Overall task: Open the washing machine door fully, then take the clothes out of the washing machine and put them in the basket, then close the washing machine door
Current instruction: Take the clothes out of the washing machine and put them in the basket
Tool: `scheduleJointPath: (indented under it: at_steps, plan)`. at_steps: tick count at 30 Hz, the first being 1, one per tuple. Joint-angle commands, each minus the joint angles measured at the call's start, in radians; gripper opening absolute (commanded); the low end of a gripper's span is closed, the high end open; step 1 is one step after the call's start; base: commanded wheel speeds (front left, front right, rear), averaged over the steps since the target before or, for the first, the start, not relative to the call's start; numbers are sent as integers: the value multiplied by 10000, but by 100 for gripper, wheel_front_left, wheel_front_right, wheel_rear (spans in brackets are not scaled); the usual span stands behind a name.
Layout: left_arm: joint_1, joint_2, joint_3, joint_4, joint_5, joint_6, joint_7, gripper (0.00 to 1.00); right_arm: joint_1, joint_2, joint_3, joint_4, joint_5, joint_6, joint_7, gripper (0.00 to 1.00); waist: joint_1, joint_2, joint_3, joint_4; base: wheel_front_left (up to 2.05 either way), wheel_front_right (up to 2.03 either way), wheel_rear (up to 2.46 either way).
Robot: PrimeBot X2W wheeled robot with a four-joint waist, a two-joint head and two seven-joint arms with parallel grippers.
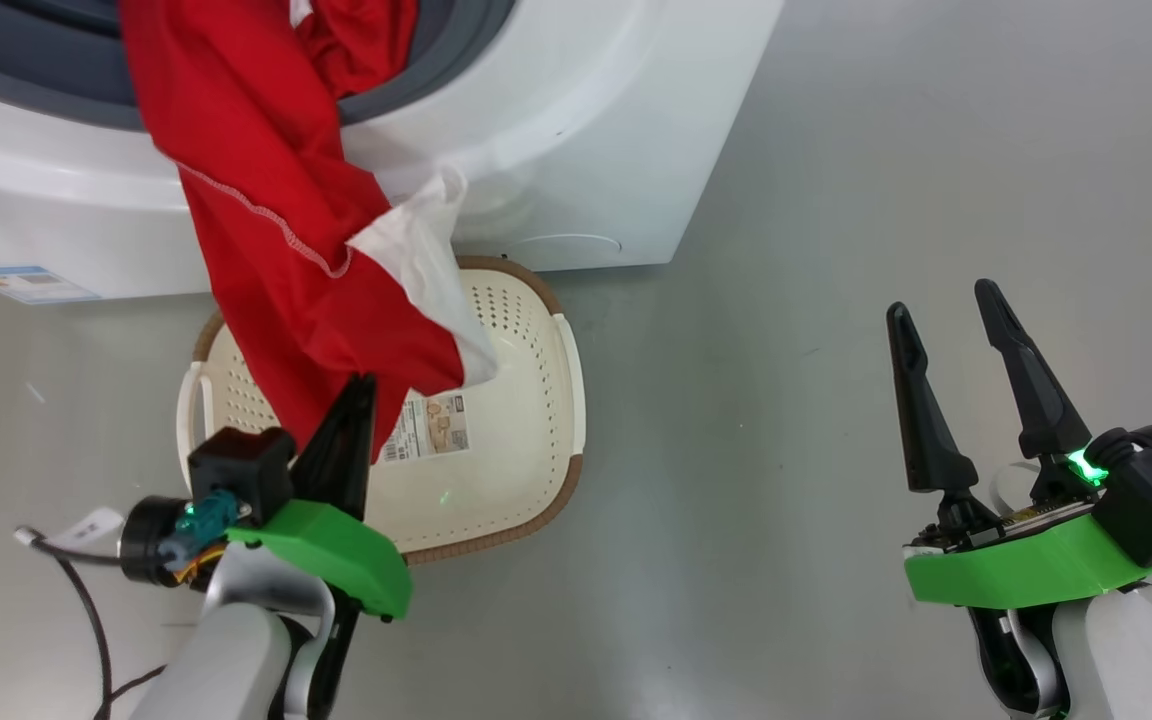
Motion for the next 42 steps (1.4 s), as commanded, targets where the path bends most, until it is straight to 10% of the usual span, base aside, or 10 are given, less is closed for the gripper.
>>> scheduleJointPath:
  at_steps: [1,23,42]
  plan:
    - [-382,131,250,187,-56,-143,-161,0,-83,1,195,-286,77,63,-63,100,0,-1,84,-59,0,0,0]
    - [-3235,-1169,357,7772,-838,-1428,-1370,0,-589,1,428,-239,196,63,-63,100,0,-1,1180,-578,0,0,0]
    - [-4459,-1279,613,9939,-1161,-1526,-1663,0,-976,1,583,-239,234,63,-63,100,0,-1,2104,-822,0,0,0]
